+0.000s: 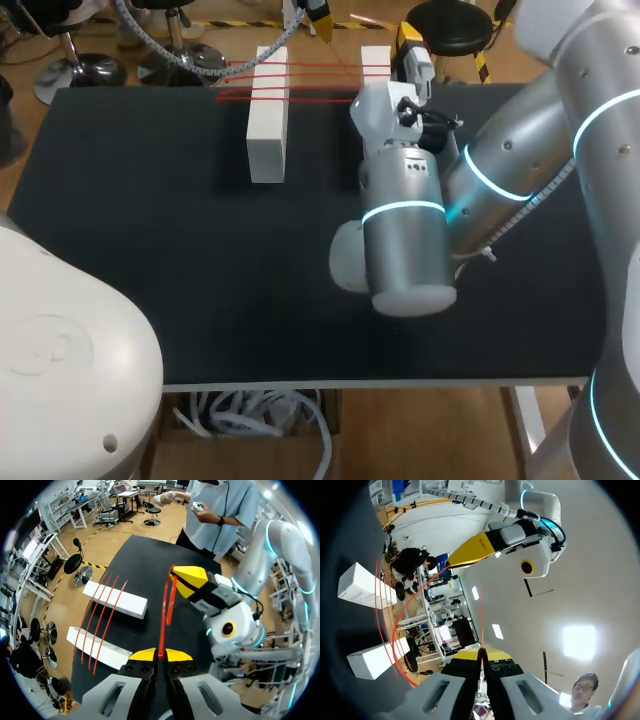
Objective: Grab the tape and strap the tape.
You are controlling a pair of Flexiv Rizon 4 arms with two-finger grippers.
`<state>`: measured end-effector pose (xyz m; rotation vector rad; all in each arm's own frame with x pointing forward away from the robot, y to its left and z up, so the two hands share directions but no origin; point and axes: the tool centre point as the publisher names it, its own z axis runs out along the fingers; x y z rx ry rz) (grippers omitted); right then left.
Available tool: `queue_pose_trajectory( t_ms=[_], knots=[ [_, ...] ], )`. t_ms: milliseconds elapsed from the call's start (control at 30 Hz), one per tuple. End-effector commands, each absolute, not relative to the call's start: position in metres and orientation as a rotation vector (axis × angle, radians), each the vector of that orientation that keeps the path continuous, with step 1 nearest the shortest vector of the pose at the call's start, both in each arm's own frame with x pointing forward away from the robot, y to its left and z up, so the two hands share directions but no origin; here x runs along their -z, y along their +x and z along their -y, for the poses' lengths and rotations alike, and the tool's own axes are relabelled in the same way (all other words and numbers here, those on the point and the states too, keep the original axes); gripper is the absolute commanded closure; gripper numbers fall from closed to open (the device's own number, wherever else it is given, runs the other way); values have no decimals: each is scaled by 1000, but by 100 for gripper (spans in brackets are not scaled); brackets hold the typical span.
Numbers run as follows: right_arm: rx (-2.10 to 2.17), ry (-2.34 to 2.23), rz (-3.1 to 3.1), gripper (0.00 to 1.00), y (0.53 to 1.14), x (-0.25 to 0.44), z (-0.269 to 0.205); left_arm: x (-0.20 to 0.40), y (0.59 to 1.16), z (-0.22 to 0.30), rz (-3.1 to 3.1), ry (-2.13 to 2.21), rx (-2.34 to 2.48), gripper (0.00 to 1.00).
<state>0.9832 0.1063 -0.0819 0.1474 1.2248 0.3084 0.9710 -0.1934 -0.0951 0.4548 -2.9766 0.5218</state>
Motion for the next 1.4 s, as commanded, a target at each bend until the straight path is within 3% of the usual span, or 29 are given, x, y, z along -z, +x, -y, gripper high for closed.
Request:
queue_pose_trajectory(
  t_ms=[33, 967, 1400],
  knots=[
    [-313, 139, -1327, 100, 981, 67, -107, 94, 971, 194, 2977, 456, -517, 100],
    [-370, 140, -1349, 100, 979, 65, -107, 94, 971, 194, 2977, 456, -517, 100],
    [-245, -124, -1555, 100, 1002, 49, -114, 94, 971, 194, 2977, 456, -517, 100]
  ],
)
